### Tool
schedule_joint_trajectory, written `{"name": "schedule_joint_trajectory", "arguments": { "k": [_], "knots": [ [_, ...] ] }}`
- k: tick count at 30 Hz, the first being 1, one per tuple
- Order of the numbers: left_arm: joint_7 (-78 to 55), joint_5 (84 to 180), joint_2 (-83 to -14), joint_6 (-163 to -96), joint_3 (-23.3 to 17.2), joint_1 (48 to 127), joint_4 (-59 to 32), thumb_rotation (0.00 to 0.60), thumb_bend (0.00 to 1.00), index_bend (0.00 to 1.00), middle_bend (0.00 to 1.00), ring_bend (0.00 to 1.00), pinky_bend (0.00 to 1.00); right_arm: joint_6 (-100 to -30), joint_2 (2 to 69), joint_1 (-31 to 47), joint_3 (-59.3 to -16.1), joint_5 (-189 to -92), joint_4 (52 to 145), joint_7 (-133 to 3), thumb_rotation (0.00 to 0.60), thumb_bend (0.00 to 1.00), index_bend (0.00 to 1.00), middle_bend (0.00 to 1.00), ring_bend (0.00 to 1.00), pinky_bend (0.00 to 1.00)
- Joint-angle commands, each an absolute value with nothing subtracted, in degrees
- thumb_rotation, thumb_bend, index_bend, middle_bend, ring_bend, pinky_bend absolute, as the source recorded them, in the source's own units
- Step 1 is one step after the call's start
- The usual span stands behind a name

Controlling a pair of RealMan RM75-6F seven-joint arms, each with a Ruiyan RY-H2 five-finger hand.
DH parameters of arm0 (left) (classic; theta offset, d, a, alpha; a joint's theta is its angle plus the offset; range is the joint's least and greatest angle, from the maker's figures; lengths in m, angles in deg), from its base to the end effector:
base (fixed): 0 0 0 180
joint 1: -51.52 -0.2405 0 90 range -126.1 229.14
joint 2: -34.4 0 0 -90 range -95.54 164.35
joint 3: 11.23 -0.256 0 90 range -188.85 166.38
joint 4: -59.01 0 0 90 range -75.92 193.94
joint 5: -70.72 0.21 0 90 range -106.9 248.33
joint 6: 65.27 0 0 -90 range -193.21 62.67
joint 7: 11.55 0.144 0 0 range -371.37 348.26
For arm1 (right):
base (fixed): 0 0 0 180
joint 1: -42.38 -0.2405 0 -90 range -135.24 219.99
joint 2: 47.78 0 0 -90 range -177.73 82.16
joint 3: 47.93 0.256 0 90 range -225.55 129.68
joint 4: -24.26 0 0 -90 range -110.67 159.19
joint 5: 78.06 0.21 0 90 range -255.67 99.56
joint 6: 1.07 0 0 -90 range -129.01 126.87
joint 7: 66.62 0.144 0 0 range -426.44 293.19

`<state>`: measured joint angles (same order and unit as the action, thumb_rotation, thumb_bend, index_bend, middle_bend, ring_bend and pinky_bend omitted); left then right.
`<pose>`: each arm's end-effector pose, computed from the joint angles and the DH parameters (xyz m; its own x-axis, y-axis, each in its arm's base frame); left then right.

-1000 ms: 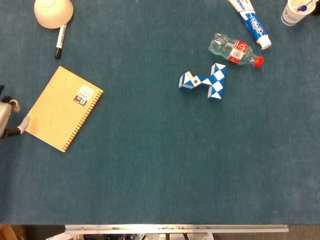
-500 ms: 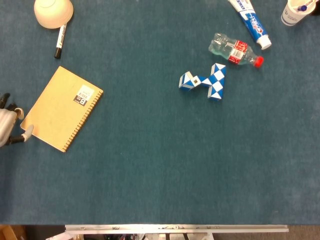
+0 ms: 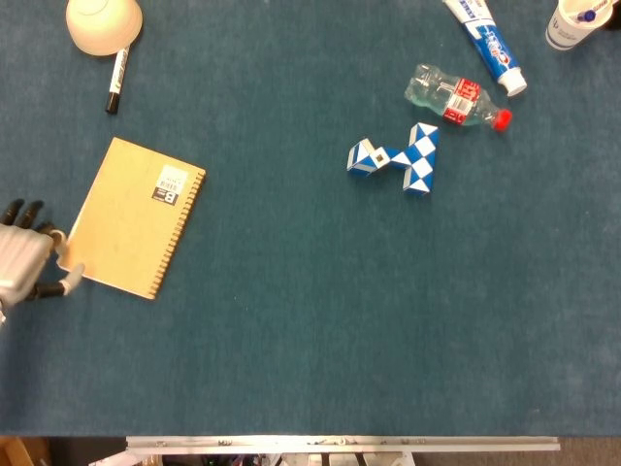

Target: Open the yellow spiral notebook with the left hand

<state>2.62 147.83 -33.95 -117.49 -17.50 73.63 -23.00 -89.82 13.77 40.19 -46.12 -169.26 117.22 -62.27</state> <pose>-0.3516 0.2275 0.0787 0.6790 0.4917 0.5451 0.7102 -0.2519 -0.6574 -0.3059 -0.1624 0.1729 0.3605 0.0218 0.9325 -0.9306 -0.0588 0.3612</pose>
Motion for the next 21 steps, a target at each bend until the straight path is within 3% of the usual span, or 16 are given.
{"name": "schedule_joint_trajectory", "arguments": {
  "k": [1, 21],
  "knots": [
    [3.36, 148.45, -31.64, -116.60, -18.20, 74.22, -27.29, 0.000, 0.35, 0.36, 0.28, 0.04, 0.00, -89.88, 13.78, 40.21, -46.12, -169.28, 117.14, -62.18, 0.600, 0.35, 0.09, 0.10, 0.00, 0.00],
    [6.92, 153.92, -29.32, -117.98, -19.34, 75.61, -38.29, 0.000, 0.35, 0.36, 0.28, 0.04, 0.00, -90.07, 14.19, 40.37, -45.99, -169.03, 115.25, -59.67, 0.600, 0.35, 0.09, 0.10, 0.00, 0.00]
  ]
}}
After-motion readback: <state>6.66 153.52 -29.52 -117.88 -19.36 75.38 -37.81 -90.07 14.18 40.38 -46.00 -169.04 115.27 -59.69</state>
